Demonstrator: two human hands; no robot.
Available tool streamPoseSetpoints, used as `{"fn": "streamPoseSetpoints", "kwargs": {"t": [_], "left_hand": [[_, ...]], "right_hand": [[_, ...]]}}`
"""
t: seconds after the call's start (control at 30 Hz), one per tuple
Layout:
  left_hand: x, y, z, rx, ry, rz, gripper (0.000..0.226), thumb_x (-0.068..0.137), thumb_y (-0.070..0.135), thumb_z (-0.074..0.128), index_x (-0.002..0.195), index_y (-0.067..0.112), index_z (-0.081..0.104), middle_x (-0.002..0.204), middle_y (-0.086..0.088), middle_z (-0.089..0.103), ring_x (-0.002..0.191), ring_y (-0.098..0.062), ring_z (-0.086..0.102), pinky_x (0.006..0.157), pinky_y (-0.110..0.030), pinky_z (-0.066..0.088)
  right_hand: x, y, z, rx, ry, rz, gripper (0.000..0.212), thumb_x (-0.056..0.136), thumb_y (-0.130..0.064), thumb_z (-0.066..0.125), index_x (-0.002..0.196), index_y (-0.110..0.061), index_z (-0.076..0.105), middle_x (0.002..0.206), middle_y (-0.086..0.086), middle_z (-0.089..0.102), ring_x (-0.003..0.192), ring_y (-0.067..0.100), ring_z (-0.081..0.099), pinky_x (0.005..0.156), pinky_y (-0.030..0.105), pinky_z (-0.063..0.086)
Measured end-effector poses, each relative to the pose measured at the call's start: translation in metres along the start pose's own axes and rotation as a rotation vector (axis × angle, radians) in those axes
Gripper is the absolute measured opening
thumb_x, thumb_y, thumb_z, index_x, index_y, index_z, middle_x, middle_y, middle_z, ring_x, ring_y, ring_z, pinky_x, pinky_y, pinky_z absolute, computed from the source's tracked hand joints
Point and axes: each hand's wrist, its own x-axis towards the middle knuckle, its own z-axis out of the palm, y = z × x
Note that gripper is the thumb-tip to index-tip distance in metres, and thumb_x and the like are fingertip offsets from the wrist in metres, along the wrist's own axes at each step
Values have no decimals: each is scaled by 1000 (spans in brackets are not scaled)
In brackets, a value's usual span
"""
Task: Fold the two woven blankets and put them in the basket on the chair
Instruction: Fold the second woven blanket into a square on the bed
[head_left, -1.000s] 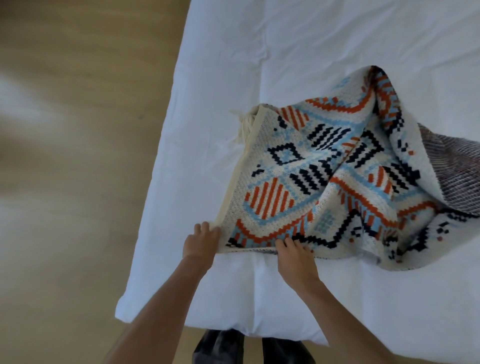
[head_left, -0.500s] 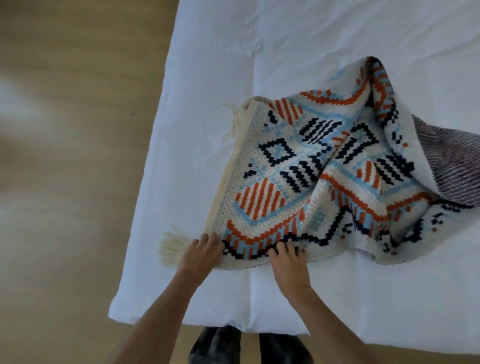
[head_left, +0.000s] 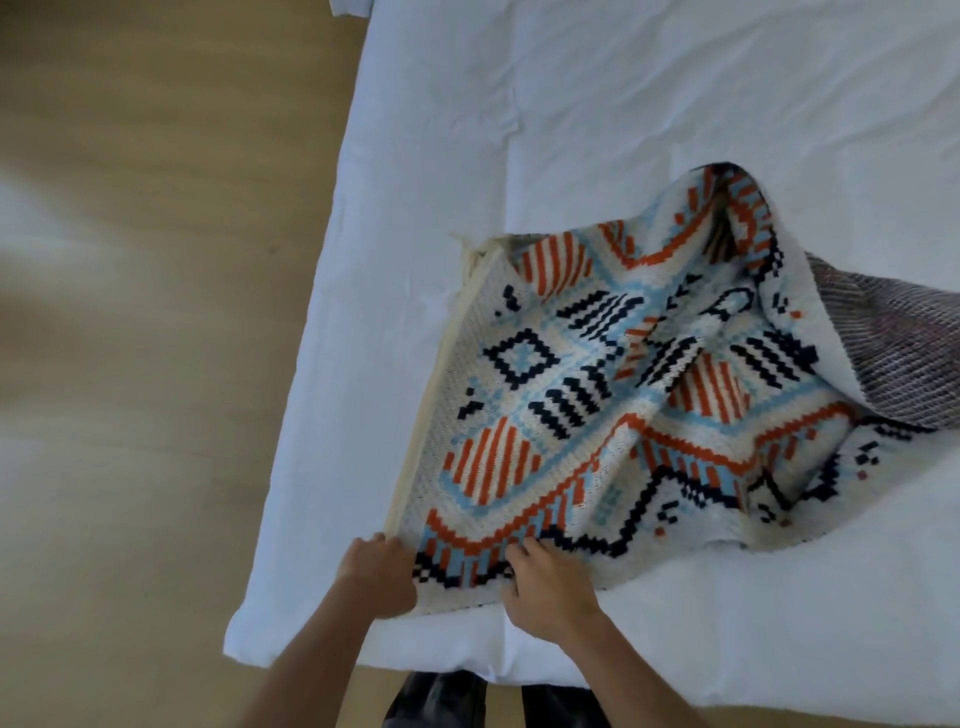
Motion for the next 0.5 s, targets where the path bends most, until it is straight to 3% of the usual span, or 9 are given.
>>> {"fn": "streamPoseSetpoints", "kwargs": {"t": [0.07,0.17,0.23,0.37,0.5], "left_hand": [[10,1,-15,-64,82,-1,35,89,25,41,119,15,56,119,-4,59,110,-21,55,91,-33,46],[25,5,-43,-126,207,0,35,93,27,40,125,16,49,124,-5,54,114,-21,51,92,-34,44],[34,9,-67,-167,275,-7,37,92,21,39,128,14,44,127,-7,49,117,-23,48,92,-35,42],[58,14,-117,-219,409,-12,41,95,26,38,134,12,36,131,-9,41,117,-25,44,91,-35,42],[86,11,-166,-292,505,-52,40,90,17,39,130,10,36,128,-11,38,115,-27,43,87,-36,45]], "right_hand": [[9,6,-9,38,146,1,60,84,-33,11,120,-9,52,119,9,56,108,25,52,89,37,44],[24,19,-33,-18,343,5,29,81,-24,40,89,-12,64,86,3,64,74,17,60,62,29,50],[37,30,-54,-41,449,11,17,75,-19,52,82,-11,66,76,2,64,66,16,59,52,27,49],[64,51,-100,-61,565,31,7,77,-11,65,83,-9,63,81,7,61,72,22,59,57,32,51],[98,72,-149,-102,613,16,9,80,-7,61,88,-4,63,84,12,61,74,28,58,59,37,51]]}}
